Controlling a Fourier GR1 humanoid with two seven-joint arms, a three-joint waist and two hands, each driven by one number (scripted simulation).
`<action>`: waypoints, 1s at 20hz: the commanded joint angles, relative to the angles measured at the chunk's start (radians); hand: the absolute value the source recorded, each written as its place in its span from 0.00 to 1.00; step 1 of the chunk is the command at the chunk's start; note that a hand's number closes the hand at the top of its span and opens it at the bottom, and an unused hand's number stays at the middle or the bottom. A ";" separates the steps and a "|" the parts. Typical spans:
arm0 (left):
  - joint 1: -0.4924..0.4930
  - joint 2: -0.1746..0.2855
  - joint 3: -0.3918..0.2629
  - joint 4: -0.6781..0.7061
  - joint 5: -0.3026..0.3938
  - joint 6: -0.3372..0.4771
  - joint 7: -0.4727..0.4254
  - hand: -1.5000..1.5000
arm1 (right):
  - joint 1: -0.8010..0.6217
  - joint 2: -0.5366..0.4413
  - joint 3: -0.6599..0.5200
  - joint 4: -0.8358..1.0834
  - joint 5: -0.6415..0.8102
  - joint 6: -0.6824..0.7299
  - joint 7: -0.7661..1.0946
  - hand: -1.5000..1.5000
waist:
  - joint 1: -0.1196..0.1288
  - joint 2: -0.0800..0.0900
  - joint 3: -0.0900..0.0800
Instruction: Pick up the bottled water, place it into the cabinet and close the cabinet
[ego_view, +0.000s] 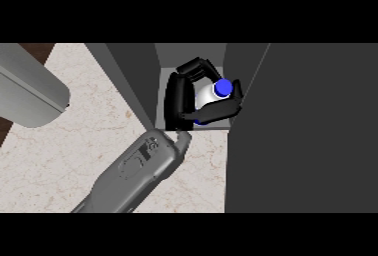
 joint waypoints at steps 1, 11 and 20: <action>-0.064 -0.001 0.003 0.116 0.044 0.007 -0.022 1.00 | -0.010 -0.035 -0.091 -0.053 -0.156 0.016 0.035 0.00 | -0.004 0.001 0.000; -0.121 -0.001 0.113 0.384 0.061 -0.079 -0.133 1.00 | -0.027 -0.019 -0.060 -0.061 -0.160 0.025 0.078 0.00 | -0.003 0.005 0.000; -0.217 -0.001 0.178 0.588 0.153 -0.118 -0.269 1.00 | -0.034 0.007 -0.058 -0.028 -0.138 0.067 0.053 0.00 | -0.023 0.008 0.000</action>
